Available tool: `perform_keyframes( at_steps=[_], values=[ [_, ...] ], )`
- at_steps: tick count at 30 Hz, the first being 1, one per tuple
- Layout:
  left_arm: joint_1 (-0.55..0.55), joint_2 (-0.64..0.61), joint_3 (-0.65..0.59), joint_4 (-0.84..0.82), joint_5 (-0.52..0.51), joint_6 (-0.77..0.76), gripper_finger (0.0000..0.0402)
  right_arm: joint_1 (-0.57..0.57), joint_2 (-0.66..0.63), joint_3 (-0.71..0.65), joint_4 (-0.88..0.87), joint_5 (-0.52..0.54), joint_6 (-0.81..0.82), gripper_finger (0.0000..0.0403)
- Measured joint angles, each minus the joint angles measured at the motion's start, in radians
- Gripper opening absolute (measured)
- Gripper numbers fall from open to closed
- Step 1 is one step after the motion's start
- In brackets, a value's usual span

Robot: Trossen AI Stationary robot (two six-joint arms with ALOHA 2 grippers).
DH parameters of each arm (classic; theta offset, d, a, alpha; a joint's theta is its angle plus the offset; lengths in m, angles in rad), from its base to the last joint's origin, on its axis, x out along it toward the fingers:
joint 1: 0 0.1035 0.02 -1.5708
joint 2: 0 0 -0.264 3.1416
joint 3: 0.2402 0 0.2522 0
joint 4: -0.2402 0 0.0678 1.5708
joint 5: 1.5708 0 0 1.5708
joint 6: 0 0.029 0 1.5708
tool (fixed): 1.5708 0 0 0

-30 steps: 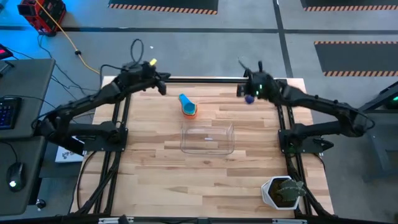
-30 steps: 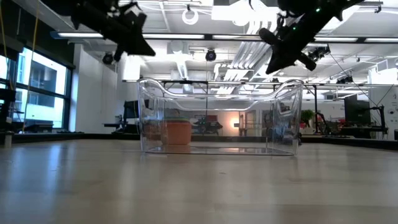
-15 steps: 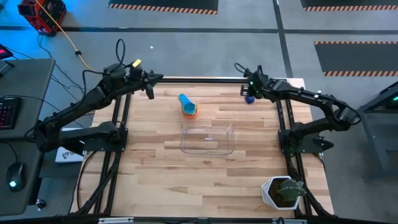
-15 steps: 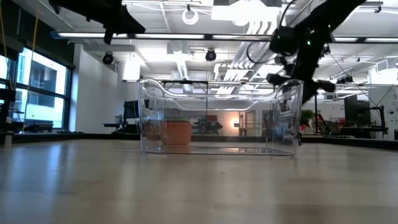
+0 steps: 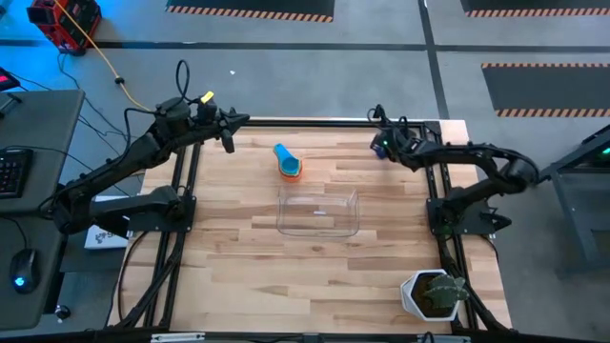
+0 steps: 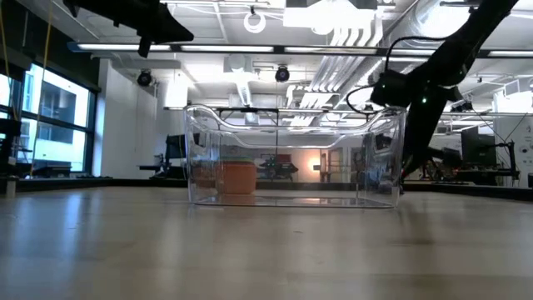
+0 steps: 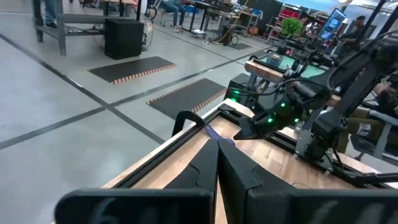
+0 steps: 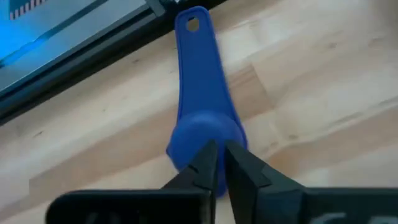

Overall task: Nest measuring cups in basket
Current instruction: Stack the violet measuring cup on top of the light blue measuring cup

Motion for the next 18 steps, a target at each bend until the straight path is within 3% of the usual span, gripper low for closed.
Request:
perform_keyframes(
  at_steps=[9, 18],
  values=[
    [0.0, 0.0, 0.0, 0.0, 0.0, -0.001, 0.0, 0.0, 0.15, 0.08, 0.088, 0.038, -0.069, 0.0006],
    [-0.001, 0.0, 0.0, 0.0, -0.001, -0.027, 0.0, 0.011, 0.172, 0.099, 0.091, -0.009, -0.189, 0.0001]
  ],
)
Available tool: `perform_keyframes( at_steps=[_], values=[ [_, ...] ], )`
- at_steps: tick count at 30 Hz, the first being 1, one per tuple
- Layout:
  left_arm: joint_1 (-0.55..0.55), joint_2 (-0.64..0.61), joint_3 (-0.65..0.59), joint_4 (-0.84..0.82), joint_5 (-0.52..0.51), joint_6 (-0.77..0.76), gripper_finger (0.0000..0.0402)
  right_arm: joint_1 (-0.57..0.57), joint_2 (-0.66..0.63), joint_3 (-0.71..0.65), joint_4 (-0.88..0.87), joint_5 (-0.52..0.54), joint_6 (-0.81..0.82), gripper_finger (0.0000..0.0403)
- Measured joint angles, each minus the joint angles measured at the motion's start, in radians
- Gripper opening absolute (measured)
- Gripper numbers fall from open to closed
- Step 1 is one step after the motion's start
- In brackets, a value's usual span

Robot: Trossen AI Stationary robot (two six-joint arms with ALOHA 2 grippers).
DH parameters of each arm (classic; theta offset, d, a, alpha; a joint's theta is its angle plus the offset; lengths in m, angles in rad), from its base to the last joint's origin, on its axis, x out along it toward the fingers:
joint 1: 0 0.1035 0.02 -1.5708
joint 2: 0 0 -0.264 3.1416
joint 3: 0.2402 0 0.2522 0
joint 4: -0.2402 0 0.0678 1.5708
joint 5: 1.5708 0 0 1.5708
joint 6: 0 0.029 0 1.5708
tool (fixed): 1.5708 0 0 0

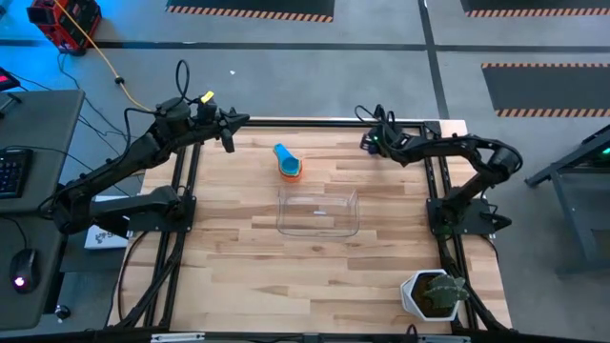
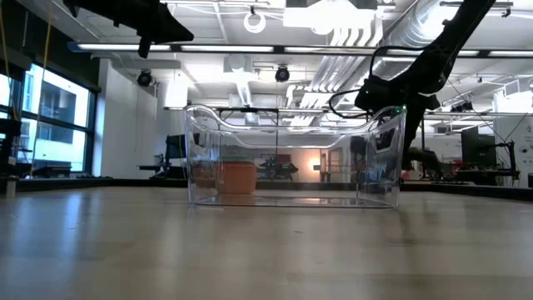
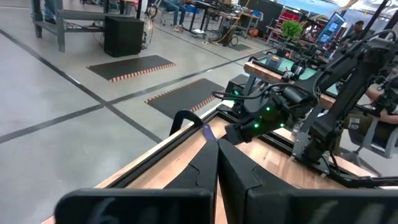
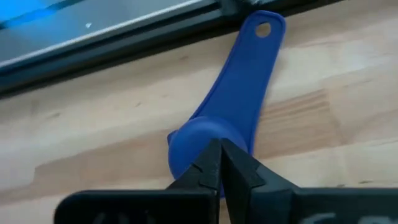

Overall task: Nest measuring cups in basket
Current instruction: Stack the violet measuring cup on top of the light blue measuring cup

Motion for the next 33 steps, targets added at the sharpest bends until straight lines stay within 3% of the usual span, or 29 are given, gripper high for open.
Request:
perform_keyframes(
  at_steps=[20, 33],
  values=[
    [0.0, 0.0, 0.0, 0.0, -0.001, -0.001, 0.0, 0.25, -0.009, -0.002, 0.028, -0.143, -0.026, 0.0],
    [0.0, 0.0, 0.0, 0.0, -0.001, -0.025, 0.0, 0.267, -0.181, -0.006, 0.013, -0.159, -0.164, 0.0]
  ],
)
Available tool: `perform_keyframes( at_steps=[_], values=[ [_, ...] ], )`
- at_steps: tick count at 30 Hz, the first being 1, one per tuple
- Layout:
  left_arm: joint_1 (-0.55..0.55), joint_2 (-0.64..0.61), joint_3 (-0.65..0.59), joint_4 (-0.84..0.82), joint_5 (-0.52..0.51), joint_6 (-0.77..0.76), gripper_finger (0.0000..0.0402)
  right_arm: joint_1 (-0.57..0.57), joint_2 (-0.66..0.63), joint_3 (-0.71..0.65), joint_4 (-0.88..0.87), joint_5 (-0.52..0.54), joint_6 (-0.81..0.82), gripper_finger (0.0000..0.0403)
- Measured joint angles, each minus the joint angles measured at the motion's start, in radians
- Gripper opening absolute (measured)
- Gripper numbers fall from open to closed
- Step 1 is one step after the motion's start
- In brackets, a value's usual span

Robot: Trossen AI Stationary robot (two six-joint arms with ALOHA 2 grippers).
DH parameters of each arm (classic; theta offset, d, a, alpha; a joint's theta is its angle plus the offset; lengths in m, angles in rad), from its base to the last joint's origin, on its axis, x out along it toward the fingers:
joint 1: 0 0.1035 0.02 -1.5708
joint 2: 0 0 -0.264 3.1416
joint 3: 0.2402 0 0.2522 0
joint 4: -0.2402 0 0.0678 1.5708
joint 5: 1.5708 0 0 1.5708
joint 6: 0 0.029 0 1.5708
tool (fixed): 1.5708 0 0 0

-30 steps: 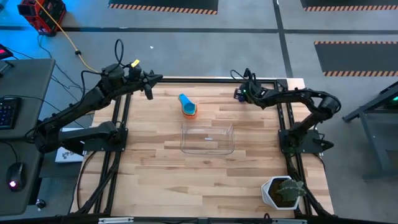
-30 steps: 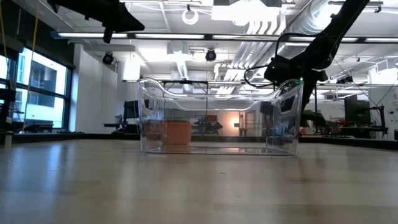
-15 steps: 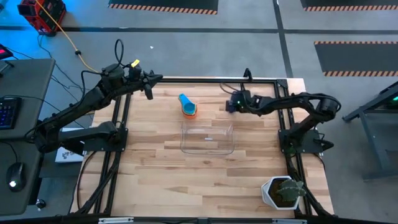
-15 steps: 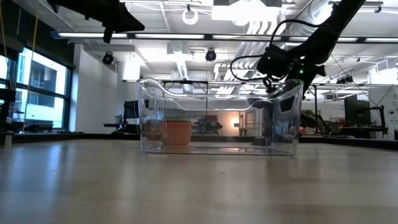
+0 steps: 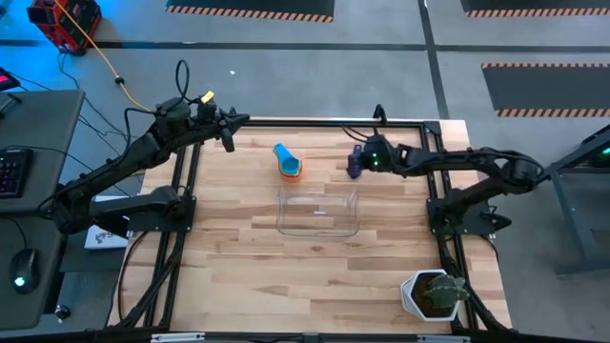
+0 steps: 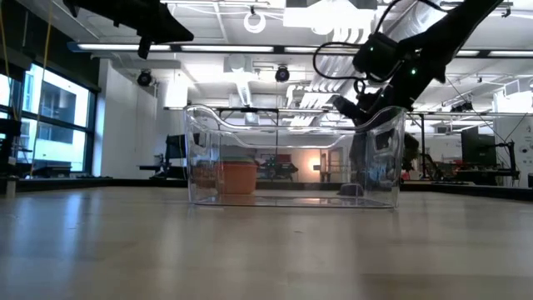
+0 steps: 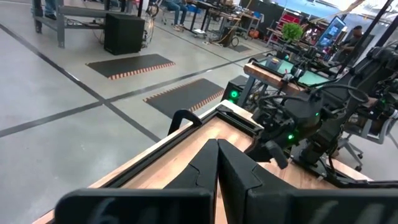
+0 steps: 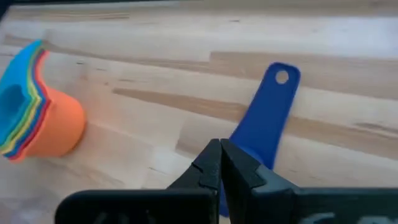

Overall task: Nest measuring cups in basket
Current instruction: Stack the violet measuring cup on top of the light blue measuring cup

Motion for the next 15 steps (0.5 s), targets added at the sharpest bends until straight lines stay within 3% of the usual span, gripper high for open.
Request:
perform_keyframes(
  at_steps=[15],
  values=[
    [0.0, 0.0, 0.0, 0.0, 0.0, 0.0, 0.0, 0.0, -0.051, 0.002, -0.006, -0.011, -0.026, 0.0]
  ],
)
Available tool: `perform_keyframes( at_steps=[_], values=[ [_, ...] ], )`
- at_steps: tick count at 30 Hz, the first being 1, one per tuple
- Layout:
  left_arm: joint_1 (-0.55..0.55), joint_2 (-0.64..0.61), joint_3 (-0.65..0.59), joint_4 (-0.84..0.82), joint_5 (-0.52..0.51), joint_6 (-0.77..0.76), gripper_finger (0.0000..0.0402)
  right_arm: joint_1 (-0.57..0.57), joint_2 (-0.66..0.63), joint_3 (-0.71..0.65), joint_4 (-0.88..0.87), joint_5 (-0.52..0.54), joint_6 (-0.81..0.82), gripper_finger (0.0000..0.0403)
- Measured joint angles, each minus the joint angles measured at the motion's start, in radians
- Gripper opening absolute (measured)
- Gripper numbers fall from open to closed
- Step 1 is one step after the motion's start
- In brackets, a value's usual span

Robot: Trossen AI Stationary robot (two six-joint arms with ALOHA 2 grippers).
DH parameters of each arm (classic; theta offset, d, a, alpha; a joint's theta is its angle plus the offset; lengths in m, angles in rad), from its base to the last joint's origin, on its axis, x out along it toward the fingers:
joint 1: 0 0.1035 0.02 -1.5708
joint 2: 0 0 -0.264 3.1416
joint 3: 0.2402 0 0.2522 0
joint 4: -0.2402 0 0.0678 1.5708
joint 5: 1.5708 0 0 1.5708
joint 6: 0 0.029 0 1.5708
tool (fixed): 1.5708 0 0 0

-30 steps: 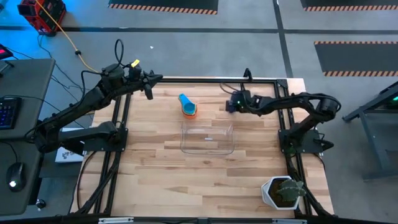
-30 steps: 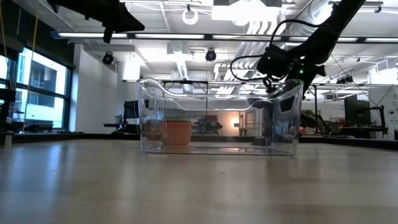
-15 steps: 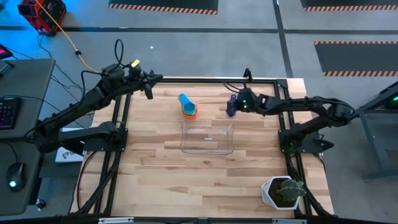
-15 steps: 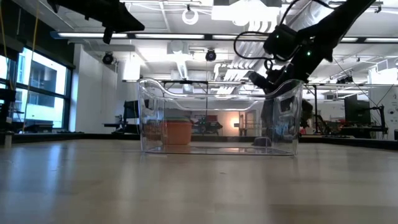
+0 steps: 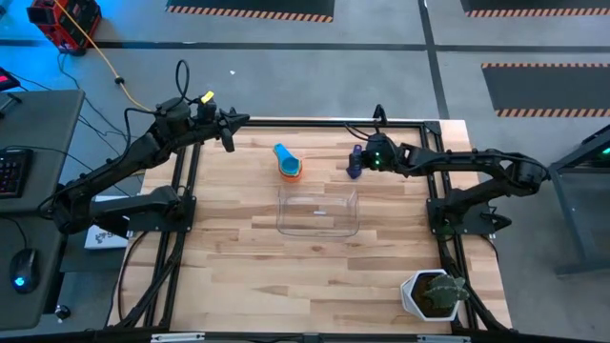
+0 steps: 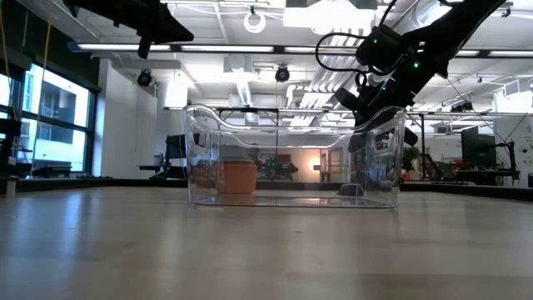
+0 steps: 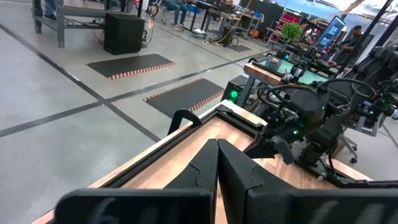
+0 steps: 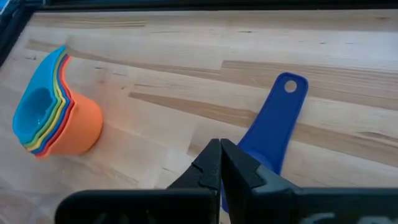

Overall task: Nest measuring cups in basket
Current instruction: Stack the violet measuring cup on top of the light blue measuring cup

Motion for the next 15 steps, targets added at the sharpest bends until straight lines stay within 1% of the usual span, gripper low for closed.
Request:
perform_keyframes(
  at_steps=[15],
  values=[
    [0.0, 0.0, 0.0, 0.0, 0.0, 0.0, 0.0, 0.0, 0.0, 0.002, 0.002, -0.01, 0.0, 0.0]
  ],
)
